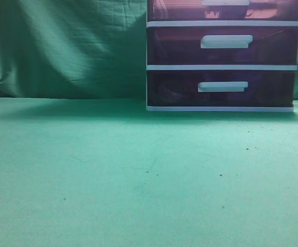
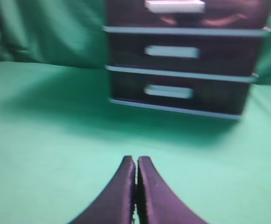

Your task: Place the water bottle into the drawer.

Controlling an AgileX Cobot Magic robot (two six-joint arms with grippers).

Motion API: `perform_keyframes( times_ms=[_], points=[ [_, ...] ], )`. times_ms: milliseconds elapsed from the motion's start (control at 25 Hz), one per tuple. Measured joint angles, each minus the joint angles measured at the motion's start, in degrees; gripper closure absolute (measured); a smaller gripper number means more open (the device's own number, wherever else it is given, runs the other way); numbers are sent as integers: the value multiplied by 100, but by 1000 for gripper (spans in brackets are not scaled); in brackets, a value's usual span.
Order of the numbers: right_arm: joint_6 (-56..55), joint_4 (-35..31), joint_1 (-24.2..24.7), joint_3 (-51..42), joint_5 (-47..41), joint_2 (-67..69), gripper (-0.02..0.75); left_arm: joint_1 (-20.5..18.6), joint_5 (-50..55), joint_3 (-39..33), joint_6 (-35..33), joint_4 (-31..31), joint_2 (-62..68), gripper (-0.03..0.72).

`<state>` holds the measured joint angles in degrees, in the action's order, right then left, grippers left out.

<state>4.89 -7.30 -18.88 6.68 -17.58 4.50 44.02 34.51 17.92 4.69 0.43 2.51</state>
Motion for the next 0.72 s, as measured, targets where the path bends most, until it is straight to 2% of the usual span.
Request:
perform_keyframes(
  times_ms=[200, 400, 720],
  points=[
    [-39, 30, 1000, -734, 411, -445, 738, 0, 0, 0, 0, 0, 0, 688],
    [-47, 44, 1785, -812, 296, -496, 738, 0, 0, 0, 0, 0, 0, 688],
    [-61, 56, 1949, -815, -475, -505, 738, 0, 0, 0, 0, 0, 0, 688]
  ],
)
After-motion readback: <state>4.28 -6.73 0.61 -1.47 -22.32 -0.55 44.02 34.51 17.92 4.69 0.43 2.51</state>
